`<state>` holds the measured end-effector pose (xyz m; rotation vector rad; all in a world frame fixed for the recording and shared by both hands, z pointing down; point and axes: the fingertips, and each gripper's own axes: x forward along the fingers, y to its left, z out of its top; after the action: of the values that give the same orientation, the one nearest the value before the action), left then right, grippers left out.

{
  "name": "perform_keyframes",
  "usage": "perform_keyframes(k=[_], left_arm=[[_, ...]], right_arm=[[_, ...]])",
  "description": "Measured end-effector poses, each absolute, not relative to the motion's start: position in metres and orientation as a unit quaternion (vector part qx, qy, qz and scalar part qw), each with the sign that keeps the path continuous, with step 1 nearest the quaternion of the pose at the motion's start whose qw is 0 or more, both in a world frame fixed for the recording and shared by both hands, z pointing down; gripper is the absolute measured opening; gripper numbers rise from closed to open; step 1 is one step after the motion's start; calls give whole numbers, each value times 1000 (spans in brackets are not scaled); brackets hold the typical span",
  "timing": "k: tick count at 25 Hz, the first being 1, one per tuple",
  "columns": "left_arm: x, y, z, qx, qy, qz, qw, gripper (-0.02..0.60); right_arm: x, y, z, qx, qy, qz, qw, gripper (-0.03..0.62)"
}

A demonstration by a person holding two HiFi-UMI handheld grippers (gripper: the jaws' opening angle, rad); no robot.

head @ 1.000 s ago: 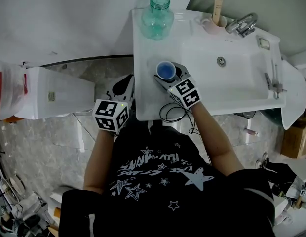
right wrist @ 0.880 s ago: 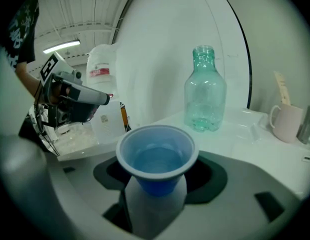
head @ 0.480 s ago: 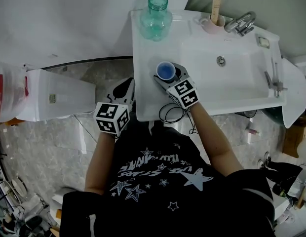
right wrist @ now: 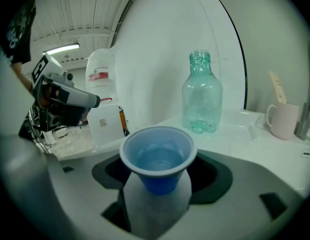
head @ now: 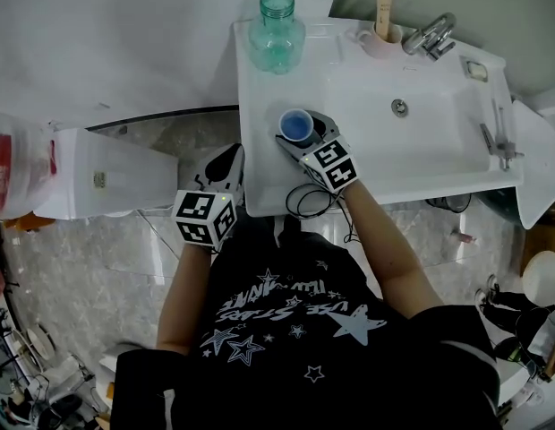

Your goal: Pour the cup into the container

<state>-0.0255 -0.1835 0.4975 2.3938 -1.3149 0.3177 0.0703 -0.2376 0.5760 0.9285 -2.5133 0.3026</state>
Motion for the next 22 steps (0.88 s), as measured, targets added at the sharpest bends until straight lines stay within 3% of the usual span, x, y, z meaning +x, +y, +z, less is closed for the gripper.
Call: perform_keyframes(k=[5, 14, 22], left_arm=[[-22, -174, 495, 853, -473, 116, 189, 9], [-12, -138, 499, 843, -488, 117, 196, 9], [-6, -128, 500, 846, -481, 117, 198, 9]], right_arm=[[81, -233, 569, 351, -907, 108, 207, 342], [112, -208, 562, 356, -904, 121, 205, 339], [137, -193, 535, 402, -892, 136, 155, 285]])
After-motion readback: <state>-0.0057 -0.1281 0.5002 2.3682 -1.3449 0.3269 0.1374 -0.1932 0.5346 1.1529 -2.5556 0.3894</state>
